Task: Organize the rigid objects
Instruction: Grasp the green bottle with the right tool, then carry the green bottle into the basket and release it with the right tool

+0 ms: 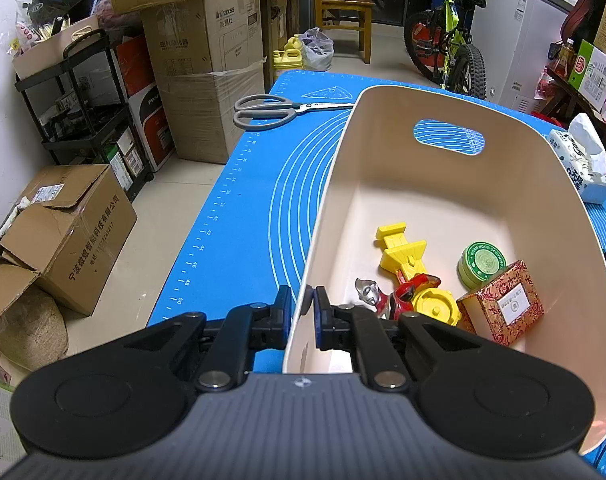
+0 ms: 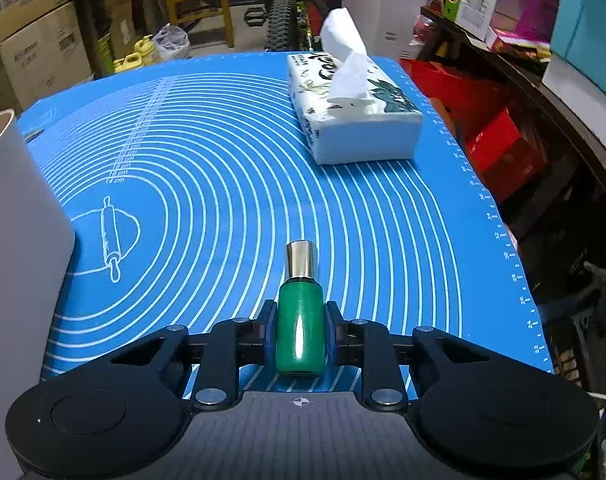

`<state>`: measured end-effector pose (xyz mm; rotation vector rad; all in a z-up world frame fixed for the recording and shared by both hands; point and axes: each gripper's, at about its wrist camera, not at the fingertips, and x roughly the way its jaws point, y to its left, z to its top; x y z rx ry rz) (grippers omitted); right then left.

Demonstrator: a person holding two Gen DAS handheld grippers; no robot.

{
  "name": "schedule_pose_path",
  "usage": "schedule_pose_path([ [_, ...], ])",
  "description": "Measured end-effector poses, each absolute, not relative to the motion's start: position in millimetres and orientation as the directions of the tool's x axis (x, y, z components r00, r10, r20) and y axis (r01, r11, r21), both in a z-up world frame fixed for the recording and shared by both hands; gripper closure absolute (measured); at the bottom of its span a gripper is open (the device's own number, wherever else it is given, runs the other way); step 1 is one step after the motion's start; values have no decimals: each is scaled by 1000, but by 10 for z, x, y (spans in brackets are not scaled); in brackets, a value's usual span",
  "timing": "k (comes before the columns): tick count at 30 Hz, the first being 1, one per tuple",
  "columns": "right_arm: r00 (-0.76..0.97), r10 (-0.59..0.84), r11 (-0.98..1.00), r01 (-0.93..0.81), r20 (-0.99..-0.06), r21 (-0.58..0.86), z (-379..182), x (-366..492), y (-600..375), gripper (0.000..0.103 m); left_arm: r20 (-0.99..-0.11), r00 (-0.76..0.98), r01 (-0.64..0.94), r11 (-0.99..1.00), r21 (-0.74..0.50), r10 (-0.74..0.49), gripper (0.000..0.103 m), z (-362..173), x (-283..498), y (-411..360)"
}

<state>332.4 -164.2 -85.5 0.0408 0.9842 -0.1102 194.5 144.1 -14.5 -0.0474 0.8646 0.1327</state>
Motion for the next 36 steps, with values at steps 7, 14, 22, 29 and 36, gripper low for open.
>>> schedule_pose_path([
  [7,552,-64,992,127,-831,7,-808,3300,-1666,70,-761,641,-137,990,12,98,90,-135,1937,1459],
  [14,602,-46,990,131,-797,42,-587,3216,-1713,70,-762,640,-141,990,9,98,89,-123,1926,1489],
  [22,682,13,990,93,-731,105,-194,3056,-1634,70,-763,639,-146,989,8,100,89,-115,1918,1508],
  [29,766,109,986,0,-634,169,241,2876,-1377,70,-763,638,-151,988,9,104,89,-112,1925,1499],
  [36,801,220,972,-129,-557,198,559,2675,-976,70,-763,638,-152,988,9,105,89,-110,1929,1489],
])
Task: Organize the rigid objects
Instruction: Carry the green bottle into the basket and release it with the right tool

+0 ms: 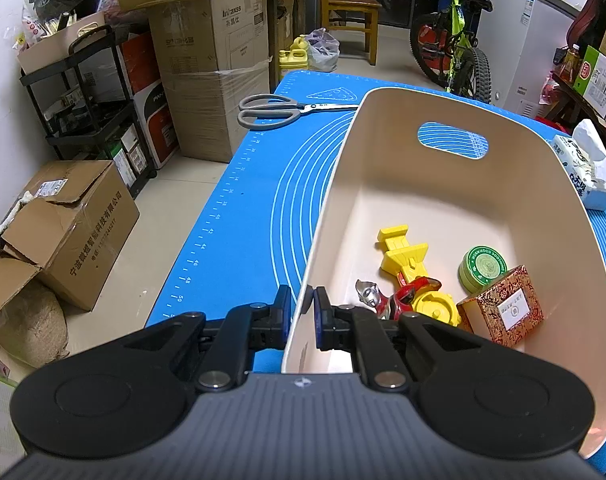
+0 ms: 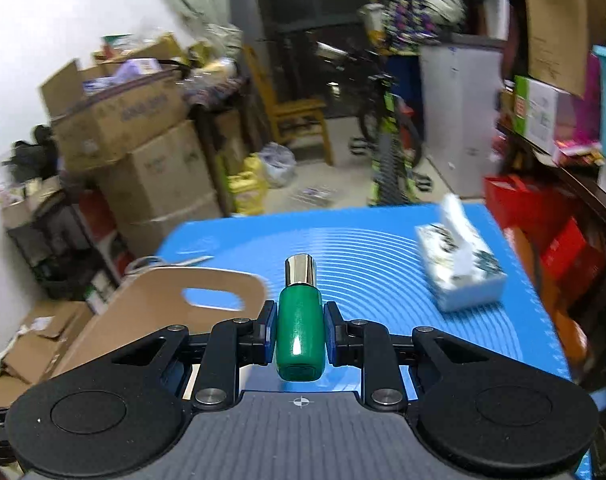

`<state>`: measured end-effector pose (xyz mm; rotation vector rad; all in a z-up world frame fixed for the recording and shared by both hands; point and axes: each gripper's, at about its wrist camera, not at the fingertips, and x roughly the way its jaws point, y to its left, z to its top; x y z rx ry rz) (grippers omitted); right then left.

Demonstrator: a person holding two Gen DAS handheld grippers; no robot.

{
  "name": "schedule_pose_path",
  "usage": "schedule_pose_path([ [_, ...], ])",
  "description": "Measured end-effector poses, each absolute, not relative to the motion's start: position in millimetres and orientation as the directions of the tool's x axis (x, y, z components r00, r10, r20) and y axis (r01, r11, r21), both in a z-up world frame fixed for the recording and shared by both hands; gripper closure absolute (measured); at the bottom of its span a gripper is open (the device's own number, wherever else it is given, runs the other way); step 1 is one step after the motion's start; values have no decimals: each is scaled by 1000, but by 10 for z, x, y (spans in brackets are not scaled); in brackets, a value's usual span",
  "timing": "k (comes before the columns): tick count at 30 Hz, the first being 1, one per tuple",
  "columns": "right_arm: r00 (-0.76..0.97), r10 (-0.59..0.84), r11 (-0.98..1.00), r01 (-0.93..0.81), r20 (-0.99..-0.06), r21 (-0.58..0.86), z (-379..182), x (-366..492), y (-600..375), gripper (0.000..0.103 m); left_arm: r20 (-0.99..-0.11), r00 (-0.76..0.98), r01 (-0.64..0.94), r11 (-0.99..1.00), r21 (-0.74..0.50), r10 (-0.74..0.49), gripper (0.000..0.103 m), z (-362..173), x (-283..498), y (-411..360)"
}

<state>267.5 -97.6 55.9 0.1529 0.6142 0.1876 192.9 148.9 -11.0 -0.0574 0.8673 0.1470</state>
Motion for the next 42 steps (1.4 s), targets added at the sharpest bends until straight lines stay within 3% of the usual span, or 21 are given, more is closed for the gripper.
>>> schedule_pose_path([
  [15,734,342,936,-322,-587,144,487,2435,-17,70,-762,638,-152,988,13,108,89,-106,1931,1492],
  [32,595,291,936,-341,-750,93,-66,2447,317,69,-764,635,-151,988,18,111,89,-122,1933,1468],
  [36,630,288,938,-337,-721,80,53,2318,259,44,-768,630,-164,986,12,114,87,-101,1931,1477],
  [39,660,282,943,-324,-696,74,182,2217,197,37,-752,646,-167,986,26,129,87,-6,1878,1445],
  [40,668,282,945,-317,-689,80,234,2178,163,34,-748,650,-168,985,35,137,83,21,1856,1421],
  [41,676,281,947,-309,-681,83,288,2143,129,33,-743,654,-169,985,41,143,61,62,1827,1399],
  [42,685,278,950,-301,-673,86,337,2104,88,30,-735,662,-172,984,39,144,49,104,1793,1375],
])
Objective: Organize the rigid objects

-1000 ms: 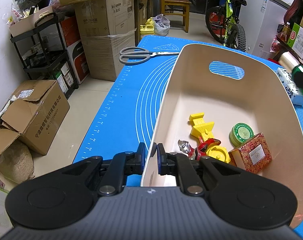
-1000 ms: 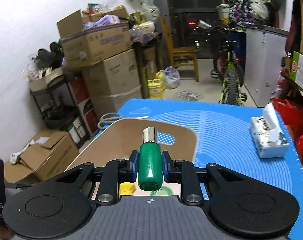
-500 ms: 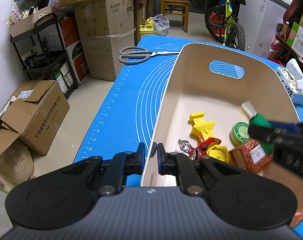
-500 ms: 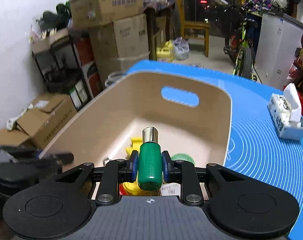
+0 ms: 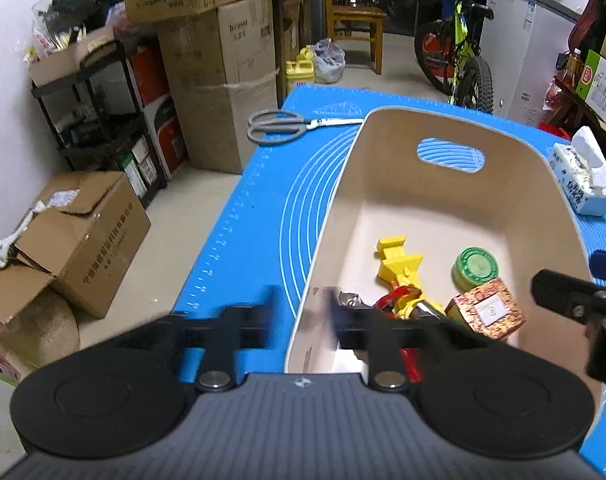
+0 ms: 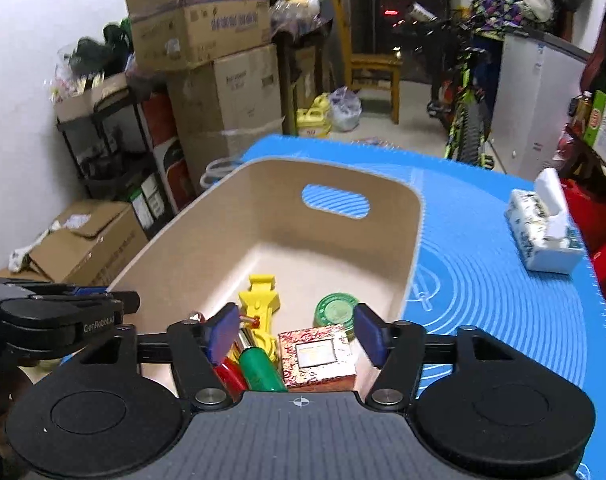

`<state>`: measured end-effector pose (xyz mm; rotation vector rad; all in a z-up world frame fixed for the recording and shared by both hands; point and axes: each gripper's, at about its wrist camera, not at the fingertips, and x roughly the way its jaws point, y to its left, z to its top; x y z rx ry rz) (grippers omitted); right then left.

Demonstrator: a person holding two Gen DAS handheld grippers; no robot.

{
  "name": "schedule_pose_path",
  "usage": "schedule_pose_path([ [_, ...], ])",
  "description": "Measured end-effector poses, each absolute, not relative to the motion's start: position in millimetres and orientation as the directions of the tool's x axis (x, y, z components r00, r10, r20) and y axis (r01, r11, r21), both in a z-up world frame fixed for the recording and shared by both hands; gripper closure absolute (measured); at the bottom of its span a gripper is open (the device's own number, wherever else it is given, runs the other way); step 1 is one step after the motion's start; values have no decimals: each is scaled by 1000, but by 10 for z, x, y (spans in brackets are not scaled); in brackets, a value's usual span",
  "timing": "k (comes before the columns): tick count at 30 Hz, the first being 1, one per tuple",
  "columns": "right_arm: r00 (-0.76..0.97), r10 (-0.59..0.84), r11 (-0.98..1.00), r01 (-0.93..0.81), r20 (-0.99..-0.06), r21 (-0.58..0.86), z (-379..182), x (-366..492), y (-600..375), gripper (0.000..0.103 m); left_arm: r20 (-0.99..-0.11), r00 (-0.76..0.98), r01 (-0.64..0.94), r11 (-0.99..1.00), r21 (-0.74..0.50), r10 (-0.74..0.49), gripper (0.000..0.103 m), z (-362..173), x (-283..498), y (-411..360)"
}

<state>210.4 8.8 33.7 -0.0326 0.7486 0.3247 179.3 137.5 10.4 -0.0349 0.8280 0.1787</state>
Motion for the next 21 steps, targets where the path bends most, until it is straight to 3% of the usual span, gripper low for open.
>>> schedule_pose_path([
  [1,695,275,952,-293,-665,87,392,2066,39,29,-722,676,-178,983,33,147,33,152,1754,1357],
  [2,702,271,954,-286,-658,88,436,2034,6,29,-705,692,-185,982,28,151,28,213,1708,1331],
  [9,739,247,967,-231,-626,109,742,1740,-296,21,-681,718,-162,986,37,144,21,516,1480,1150],
  [13,763,230,973,-203,-605,114,890,1524,-468,11,-660,735,-154,986,62,157,18,639,1268,1050],
  [21,789,192,979,-191,-584,64,1068,1054,-616,11,-645,754,-126,991,42,124,17,800,874,943],
])
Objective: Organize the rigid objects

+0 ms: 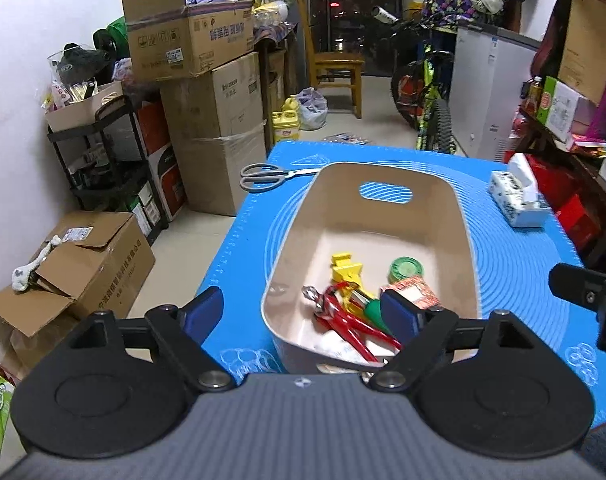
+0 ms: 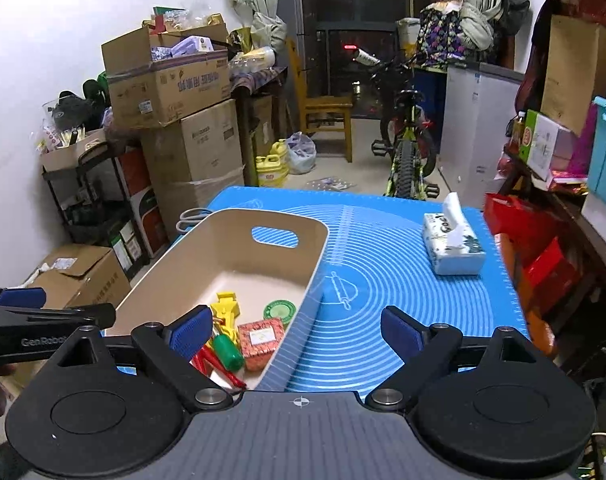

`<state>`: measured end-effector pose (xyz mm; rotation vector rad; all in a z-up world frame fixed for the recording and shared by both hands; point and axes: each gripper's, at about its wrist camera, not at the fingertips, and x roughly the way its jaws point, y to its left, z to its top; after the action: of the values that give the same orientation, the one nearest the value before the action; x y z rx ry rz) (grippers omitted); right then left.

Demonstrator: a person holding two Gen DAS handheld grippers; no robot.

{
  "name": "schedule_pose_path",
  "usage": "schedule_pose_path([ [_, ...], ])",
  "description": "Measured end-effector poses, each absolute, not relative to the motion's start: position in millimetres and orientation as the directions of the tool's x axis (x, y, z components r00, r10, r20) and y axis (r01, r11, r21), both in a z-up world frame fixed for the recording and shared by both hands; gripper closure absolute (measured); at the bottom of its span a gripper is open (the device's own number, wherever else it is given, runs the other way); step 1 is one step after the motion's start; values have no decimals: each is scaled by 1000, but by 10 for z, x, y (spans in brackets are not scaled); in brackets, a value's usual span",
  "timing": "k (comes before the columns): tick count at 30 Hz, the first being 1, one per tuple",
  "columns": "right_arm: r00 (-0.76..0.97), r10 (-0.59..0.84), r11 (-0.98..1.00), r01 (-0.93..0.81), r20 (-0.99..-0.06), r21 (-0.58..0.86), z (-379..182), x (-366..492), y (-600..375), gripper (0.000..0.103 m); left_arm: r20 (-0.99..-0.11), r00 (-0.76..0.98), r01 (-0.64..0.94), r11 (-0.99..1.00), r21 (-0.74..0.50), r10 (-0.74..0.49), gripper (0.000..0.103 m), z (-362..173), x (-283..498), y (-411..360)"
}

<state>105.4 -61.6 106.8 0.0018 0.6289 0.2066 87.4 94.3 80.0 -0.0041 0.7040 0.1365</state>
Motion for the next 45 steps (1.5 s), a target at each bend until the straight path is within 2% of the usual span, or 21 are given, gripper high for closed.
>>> schedule_pose_path([
  [19,784,148,988,-145,-603,55,880,143,-1000,11,-649,756,-103,995,11,85,17,696,175,758],
  [45,801,121,991,-133,-587,22,481,-297,-1132,11,-617,782,-59,996,65,87,17,334,-142,527],
])
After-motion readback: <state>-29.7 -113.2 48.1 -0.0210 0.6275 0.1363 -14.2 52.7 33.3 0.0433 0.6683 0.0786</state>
